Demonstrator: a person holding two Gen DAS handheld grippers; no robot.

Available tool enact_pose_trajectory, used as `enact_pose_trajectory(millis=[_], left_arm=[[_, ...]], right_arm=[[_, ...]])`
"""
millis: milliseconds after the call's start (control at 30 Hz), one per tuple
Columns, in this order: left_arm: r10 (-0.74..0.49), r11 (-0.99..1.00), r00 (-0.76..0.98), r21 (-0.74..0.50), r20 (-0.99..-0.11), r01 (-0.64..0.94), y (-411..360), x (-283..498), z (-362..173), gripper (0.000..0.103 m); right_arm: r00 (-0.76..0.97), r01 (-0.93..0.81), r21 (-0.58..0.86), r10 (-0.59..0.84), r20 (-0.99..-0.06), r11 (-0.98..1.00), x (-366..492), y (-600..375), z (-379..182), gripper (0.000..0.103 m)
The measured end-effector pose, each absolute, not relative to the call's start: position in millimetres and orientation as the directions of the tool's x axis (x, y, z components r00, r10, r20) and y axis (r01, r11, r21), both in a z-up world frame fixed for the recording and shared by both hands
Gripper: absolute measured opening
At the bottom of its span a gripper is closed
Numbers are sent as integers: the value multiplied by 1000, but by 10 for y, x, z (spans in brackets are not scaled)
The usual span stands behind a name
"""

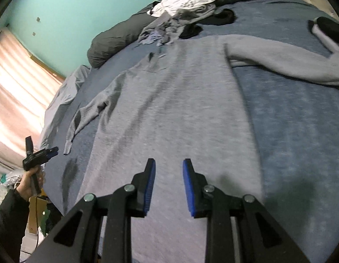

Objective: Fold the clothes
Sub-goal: 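Open the right tool and release the hem onto the bed, then grasp the grey sleeve cuff with the left tool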

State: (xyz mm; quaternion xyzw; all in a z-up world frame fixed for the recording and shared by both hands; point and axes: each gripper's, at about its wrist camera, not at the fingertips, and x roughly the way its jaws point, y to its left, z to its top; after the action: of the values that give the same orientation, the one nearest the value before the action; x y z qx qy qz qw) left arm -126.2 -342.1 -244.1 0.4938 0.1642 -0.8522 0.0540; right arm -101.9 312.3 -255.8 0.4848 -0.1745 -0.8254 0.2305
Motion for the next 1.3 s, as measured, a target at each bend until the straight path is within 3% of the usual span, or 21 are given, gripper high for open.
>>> enact_pose_trajectory(millis=[300,767,833,867,1033,1133,1200,1267,1300], left_arm=[[-54,-946,-460,-102,-886,308,-3772,-1654,-2833,56],[-115,-945,-463,-46,-879,323,-3905,-1796,-3017,56],[-116,-946,-460,-43,-880,321,-3898,-1803,-3050,56],[-117,-947,-459,-41,-881,320,-3894,-1807,-3067,56],[-116,-950,-454,-35,-883,310,-3897,-1819,-3107,56],[-113,-952,-451,-33,-885,304,-3902,-1828,-3120,55],[-116,-954,-448,-26,-887,297,-3900,-1834,-3121,49],[-117,-956,-445,-21,-888,294,-3911,-1834,-3111,28],[-116,-956,-446,-23,-888,294,-3928,-1828,-3096,22]], right_arm=[[-372,249,532,-587,-719,-809,-1233,2808,-2755,25],[-349,236,524,-575,-741,-818,-1368,2770,-2846,26],[-349,234,516,-566,-747,-824,-1369,2766,-2853,37],[-352,231,515,-564,-747,-826,-1369,2772,-2857,51],[-360,217,507,-551,-753,-834,-1371,2790,-2883,55],[-380,204,470,-512,-771,-859,-1367,2798,-2886,66],[-391,194,459,-497,-775,-867,-1370,2810,-2890,71],[-397,184,449,-484,-780,-875,-1378,2817,-2896,75],[-401,180,438,-472,-785,-881,-1381,2818,-2900,78]])
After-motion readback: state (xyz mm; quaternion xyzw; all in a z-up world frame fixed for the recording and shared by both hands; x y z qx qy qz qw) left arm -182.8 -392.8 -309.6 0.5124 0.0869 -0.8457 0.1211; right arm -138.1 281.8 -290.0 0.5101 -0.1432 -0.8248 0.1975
